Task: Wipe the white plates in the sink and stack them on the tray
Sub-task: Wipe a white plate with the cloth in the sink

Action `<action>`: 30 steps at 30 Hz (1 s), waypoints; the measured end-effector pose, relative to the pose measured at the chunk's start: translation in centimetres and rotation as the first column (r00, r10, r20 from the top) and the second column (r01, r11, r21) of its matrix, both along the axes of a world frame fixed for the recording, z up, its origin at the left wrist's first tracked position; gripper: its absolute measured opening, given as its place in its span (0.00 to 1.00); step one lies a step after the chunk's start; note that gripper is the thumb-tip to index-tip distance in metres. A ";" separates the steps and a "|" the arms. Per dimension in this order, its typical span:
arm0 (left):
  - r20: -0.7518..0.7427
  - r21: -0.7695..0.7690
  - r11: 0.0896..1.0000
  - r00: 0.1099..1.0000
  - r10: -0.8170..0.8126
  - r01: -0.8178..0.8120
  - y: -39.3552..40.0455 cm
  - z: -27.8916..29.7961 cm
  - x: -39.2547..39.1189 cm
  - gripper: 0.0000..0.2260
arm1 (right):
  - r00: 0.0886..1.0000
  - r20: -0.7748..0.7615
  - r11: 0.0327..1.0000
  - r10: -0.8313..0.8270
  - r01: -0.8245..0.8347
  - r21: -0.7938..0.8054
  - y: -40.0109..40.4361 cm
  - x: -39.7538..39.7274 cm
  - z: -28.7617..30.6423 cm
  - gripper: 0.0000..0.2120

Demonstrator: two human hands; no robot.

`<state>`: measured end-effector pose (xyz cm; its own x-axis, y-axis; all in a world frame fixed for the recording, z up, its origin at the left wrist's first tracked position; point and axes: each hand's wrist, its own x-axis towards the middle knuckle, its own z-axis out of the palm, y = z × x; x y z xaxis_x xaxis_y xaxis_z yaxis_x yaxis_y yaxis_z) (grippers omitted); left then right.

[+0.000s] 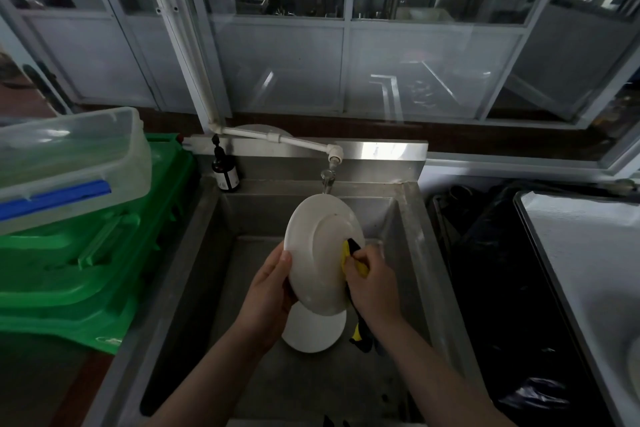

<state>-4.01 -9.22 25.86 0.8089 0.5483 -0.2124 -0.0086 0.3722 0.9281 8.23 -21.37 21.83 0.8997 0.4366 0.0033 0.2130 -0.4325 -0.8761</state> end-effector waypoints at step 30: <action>0.001 -0.172 0.971 0.986 0.168 -0.165 0.5 -0.7 0.1 0.14 | 0.734 0.473 0.869 0.487 -0.462 -0.178 2.2 -5.1 0.2 0.06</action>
<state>-3.95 -8.76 25.20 0.7134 0.6321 -0.3023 -0.0978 0.5171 0.8503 3.08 -19.14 22.06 0.4572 0.8173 0.3508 0.7922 -0.1949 -0.5783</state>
